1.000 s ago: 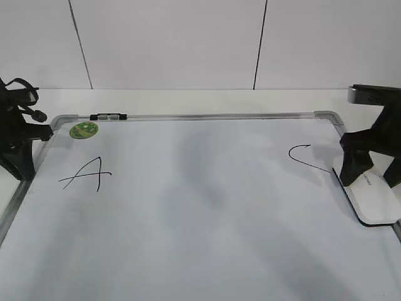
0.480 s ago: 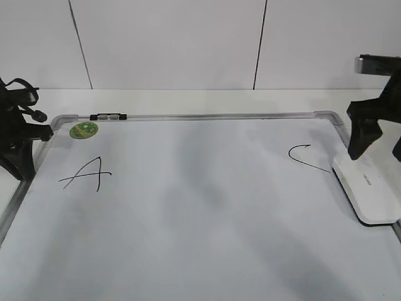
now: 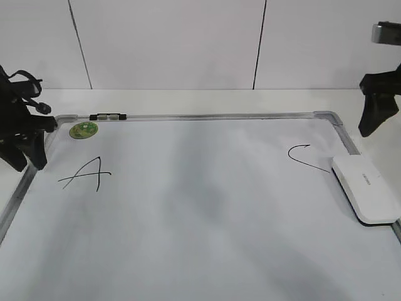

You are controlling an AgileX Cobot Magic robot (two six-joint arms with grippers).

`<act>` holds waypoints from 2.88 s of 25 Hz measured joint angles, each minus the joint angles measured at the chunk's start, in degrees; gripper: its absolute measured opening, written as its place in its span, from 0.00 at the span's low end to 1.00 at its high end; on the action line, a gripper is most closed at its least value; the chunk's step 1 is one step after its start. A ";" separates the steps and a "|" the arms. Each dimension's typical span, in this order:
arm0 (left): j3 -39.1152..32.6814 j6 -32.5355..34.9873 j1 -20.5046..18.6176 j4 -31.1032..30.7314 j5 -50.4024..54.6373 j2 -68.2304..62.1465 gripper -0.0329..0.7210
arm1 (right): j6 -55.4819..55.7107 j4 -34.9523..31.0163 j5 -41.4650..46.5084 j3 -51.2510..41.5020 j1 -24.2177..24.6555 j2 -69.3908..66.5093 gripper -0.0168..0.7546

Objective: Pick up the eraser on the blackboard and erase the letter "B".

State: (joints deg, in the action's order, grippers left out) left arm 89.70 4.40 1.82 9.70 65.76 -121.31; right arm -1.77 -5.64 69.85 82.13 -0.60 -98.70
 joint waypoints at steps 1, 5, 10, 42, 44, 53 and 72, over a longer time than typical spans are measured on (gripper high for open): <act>0.47 0.00 0.00 0.08 0.37 0.00 0.46 | 0.00 0.00 0.09 0.00 0.00 0.70 0.79; 3.63 0.00 0.00 0.08 2.84 0.00 0.47 | 0.50 -1.06 0.22 0.00 0.00 4.19 0.79; 5.51 0.00 0.00 0.40 3.09 0.91 0.47 | 1.02 -1.33 0.36 -0.13 0.00 10.48 0.79; -12.78 -0.44 0.00 0.15 6.18 62.37 0.39 | 4.94 3.03 2.67 -30.41 0.00 72.57 0.79; -17.49 -0.44 0.00 -0.28 6.32 66.82 0.38 | 5.66 3.03 2.80 -31.20 0.00 74.83 0.79; -36.81 -0.44 0.00 -2.18 6.68 87.13 0.36 | 6.03 6.07 2.88 -39.21 0.00 82.00 0.79; -57.43 2.16 0.00 -2.76 2.49 119.11 0.36 | 3.50 7.41 1.77 -51.42 0.00 99.67 0.78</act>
State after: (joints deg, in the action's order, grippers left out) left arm 32.27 6.56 1.82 6.93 68.25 -2.20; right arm 1.73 1.77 71.62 30.71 -0.60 0.97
